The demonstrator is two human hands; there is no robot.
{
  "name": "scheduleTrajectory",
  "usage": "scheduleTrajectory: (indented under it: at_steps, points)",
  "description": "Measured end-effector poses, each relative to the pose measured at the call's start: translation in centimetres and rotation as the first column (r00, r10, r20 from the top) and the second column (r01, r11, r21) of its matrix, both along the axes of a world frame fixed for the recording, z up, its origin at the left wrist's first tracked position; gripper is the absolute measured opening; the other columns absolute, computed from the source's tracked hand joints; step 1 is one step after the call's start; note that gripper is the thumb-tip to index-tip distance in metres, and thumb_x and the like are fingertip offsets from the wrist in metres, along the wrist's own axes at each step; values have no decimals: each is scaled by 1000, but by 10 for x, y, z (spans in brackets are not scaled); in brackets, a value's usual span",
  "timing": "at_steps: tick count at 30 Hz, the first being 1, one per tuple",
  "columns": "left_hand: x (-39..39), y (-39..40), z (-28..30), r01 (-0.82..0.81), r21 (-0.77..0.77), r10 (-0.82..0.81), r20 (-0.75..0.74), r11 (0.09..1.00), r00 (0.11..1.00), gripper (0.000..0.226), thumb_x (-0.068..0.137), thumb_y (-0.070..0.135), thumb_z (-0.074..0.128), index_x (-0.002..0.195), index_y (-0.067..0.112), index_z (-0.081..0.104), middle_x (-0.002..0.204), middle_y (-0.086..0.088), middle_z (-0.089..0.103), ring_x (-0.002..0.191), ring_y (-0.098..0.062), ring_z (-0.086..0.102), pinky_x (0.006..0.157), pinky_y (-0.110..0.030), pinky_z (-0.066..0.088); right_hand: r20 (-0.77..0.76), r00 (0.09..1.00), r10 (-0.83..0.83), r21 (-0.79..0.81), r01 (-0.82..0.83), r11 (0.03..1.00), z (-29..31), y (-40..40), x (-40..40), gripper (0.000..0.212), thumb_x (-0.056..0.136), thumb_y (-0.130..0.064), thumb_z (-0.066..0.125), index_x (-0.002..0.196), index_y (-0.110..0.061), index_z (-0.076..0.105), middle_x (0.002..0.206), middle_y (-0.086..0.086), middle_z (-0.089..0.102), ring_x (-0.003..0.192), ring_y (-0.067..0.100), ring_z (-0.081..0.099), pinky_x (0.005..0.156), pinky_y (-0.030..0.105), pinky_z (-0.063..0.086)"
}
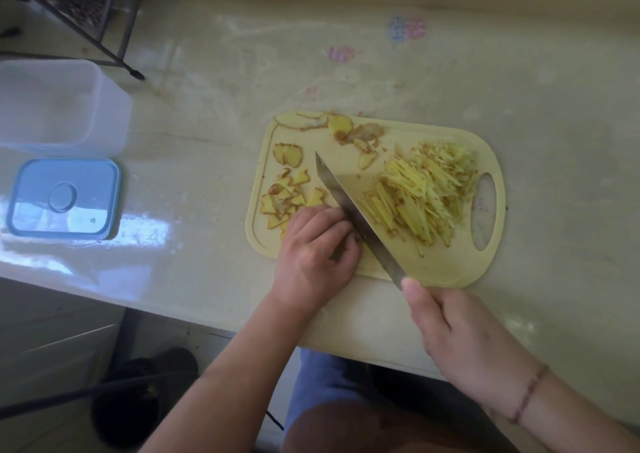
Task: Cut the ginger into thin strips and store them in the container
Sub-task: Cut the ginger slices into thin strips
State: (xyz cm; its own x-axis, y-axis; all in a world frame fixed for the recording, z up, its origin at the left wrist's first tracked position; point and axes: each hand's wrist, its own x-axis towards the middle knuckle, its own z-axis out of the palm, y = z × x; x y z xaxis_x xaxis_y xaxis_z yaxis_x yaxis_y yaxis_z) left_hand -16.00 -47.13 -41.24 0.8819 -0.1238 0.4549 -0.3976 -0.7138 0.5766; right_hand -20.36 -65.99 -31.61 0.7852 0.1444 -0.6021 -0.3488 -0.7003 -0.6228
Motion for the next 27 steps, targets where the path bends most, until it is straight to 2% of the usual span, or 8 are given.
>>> scheduleTrajectory:
  at_steps: [3, 6, 12, 16, 18, 21, 27]
  points:
    - [-2, 1, 1, 15, -10, -15, -16, 1000, 1000, 5, 84, -1, 71, 80, -3, 74, 91, -12, 71, 87, -31, 67, 77, -44, 53, 1, 1000, 0, 21, 0, 1000, 3, 0, 3, 73, 85, -77, 14, 54, -15, 37, 44, -1, 40, 43, 11, 39, 58, 39, 42]
    - [-2, 0, 1, -13, -8, 13, -29, 1000, 999, 4, 82, -1, 71, 80, -3, 73, 88, -12, 69, 85, -31, 67, 77, -44, 53, -24, 1000, -15, 5, 15, 1000, 7, -12, -12, 78, 76, -85, 14, 57, -12, 37, 47, 1, 41, 44, 11, 39, 56, 37, 40]
    - [-1, -1, 1, -8, -13, 7, -23, 1000, 1000, 4, 82, -3, 71, 79, -4, 73, 87, -13, 69, 83, -32, 66, 75, -44, 53, -30, 1000, 1, -12, -1, 1000, 8, -19, -22, 83, 74, -86, 14, 60, -8, 40, 49, 3, 43, 47, 12, 43, 59, 41, 45]
    - [-2, 1, 2, 2, -35, -3, -17, 999, 1000, 6, 83, -4, 71, 79, -4, 74, 86, -13, 70, 81, -31, 66, 73, -43, 53, -24, 1000, 5, -29, -6, 1000, 3, -15, -19, 86, 71, -92, 8, 55, -13, 39, 48, 0, 47, 46, 12, 46, 57, 34, 43]
    - [-1, 2, 2, 15, -39, -15, -9, 999, 1000, 5, 83, -4, 72, 78, -4, 75, 86, -13, 71, 81, -30, 67, 73, -43, 53, -20, 1000, 9, -11, -10, 1000, -1, -9, -10, 83, 74, -90, 8, 54, -15, 37, 45, -2, 43, 44, 11, 43, 55, 32, 40]
    - [-2, 2, 3, 23, -39, -24, -5, 999, 1000, 5, 82, -5, 72, 78, -3, 75, 85, -13, 71, 81, -29, 68, 73, -43, 54, -46, 999, 4, 31, -3, 1000, 0, -3, 4, 70, 82, -78, 15, 55, -16, 35, 42, -4, 36, 42, 10, 36, 56, 35, 39]
    - [-4, 0, 4, -32, -34, 31, -22, 999, 999, 3, 78, -4, 76, 78, -3, 73, 85, -12, 70, 80, -30, 67, 73, -41, 55, -63, 998, -3, 8, 4, 1000, 7, -14, -13, 78, 80, -83, 12, 55, -14, 37, 45, -1, 41, 44, 11, 41, 61, 42, 45]
